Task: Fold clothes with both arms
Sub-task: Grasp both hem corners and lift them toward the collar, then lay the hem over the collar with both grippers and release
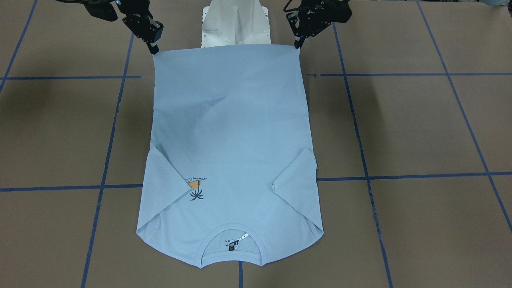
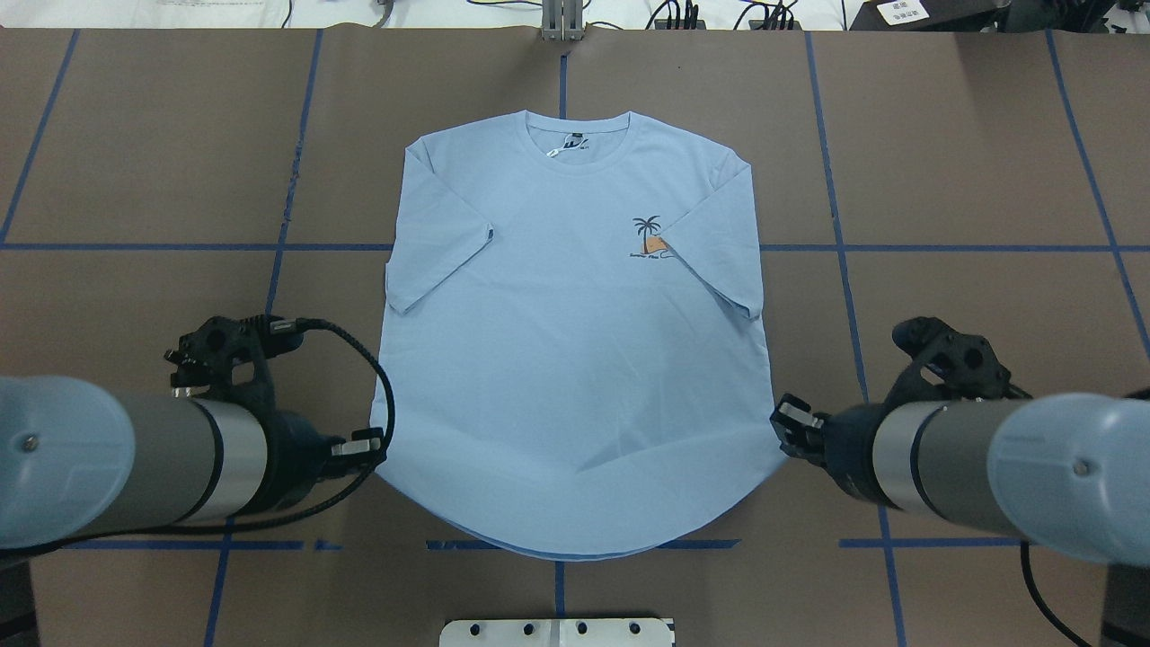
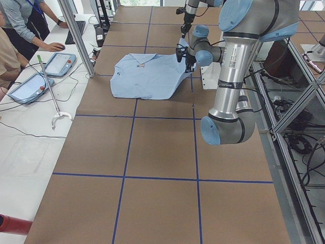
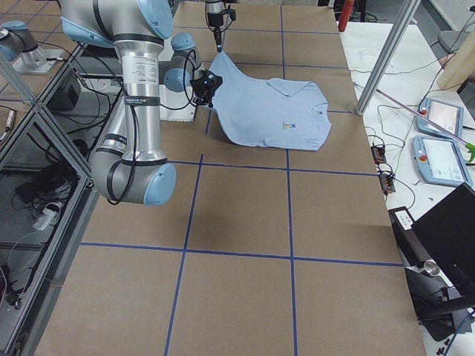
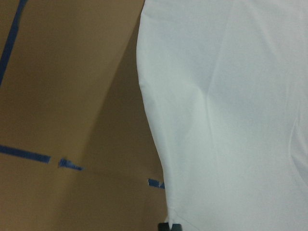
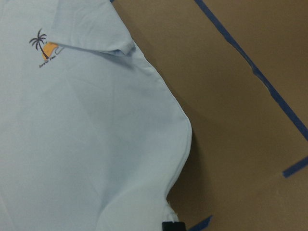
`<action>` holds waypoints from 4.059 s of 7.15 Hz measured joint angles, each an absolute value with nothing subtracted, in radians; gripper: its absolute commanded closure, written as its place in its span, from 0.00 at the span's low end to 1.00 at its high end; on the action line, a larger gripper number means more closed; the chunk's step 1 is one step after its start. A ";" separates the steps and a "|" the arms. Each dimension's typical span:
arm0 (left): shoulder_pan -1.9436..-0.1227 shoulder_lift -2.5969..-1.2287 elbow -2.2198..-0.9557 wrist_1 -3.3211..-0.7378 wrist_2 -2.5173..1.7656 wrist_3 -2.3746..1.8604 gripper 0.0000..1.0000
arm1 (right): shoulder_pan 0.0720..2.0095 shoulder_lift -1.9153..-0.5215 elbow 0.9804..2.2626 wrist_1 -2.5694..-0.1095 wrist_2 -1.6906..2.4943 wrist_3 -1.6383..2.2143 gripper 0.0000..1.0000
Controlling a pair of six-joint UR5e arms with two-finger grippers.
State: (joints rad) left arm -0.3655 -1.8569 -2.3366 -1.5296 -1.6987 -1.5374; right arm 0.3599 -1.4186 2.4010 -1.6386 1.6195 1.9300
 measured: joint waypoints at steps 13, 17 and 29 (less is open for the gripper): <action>-0.748 -2.208 -1.390 -2.157 -1.691 -1.463 1.00 | 0.819 -0.900 1.440 -1.448 1.760 1.575 1.00; -0.748 -2.219 -1.333 -2.201 -1.657 -1.451 1.00 | 0.818 -0.879 1.311 -1.358 1.752 1.575 1.00; -0.767 -2.221 -1.258 -2.257 -1.626 -1.391 0.80 | 0.821 -0.852 1.245 -1.309 1.740 1.573 0.52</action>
State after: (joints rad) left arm -0.7669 -2.2214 -1.2576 -2.2574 -1.6260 -1.3911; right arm 0.8211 -0.8518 1.2445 -1.3093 1.7399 1.5725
